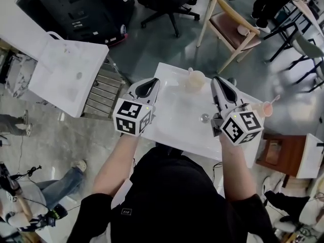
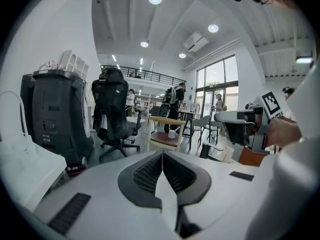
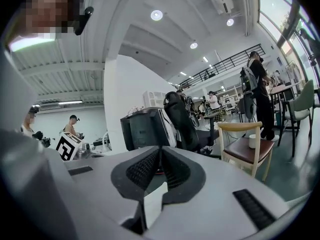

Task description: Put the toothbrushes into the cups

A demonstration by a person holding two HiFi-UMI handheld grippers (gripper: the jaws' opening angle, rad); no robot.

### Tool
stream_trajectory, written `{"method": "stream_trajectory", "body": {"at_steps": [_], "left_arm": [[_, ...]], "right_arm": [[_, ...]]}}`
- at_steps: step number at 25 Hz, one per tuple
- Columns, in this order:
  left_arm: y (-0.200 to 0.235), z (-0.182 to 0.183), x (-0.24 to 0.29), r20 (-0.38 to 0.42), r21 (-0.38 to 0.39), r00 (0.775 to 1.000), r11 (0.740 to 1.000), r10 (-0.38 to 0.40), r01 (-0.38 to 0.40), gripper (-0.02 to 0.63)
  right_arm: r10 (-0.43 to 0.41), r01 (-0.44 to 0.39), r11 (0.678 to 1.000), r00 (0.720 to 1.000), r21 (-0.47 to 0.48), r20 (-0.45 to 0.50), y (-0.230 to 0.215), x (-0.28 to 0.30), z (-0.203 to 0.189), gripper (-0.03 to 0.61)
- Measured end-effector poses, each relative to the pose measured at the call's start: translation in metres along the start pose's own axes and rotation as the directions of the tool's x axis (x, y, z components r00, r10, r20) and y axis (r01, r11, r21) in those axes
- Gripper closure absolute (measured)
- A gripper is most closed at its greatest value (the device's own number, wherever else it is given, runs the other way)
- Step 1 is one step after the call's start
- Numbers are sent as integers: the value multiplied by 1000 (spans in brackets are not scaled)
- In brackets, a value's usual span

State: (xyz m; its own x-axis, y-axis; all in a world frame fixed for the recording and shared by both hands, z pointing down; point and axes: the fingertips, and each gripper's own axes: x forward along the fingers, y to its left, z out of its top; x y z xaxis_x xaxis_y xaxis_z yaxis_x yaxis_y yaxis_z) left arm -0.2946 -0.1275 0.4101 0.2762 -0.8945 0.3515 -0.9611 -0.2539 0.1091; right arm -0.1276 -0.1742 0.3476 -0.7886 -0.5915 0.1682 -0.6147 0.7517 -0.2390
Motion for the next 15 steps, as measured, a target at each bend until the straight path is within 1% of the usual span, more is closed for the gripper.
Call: {"method": "stream_trajectory", "body": {"at_steps": [5, 6, 7, 8, 9, 13, 15], "left_arm": [[22, -36, 11, -93, -12, 995, 1000, -19, 18, 595], [25, -45, 15, -118, -10, 993, 1000, -30, 29, 589], [26, -54, 19, -146, -14, 988, 999, -46, 44, 559], [26, -64, 24, -175, -23, 982, 998, -66, 62, 516], [25, -76, 28, -205, -34, 975, 996, -83, 78, 491], [26, -120, 40, -324, -36, 940, 994, -107, 100, 431], [29, -142, 45, -381, -38, 918, 994, -109, 103, 416]], "right_arm": [[-13, 14, 1000, 999, 16, -35, 5, 16, -12, 540], [-18, 19, 1000, 999, 24, -42, 3, 19, -16, 540], [-23, 24, 999, 999, 32, -49, 1, 22, -20, 540], [-27, 29, 999, 998, 42, -57, -1, 24, -25, 540], [-30, 33, 998, 997, 52, -65, -2, 25, -30, 540], [-27, 34, 996, 996, 83, -86, -6, 31, -47, 540], [-27, 36, 995, 995, 93, -100, -9, 34, -55, 540]]}}
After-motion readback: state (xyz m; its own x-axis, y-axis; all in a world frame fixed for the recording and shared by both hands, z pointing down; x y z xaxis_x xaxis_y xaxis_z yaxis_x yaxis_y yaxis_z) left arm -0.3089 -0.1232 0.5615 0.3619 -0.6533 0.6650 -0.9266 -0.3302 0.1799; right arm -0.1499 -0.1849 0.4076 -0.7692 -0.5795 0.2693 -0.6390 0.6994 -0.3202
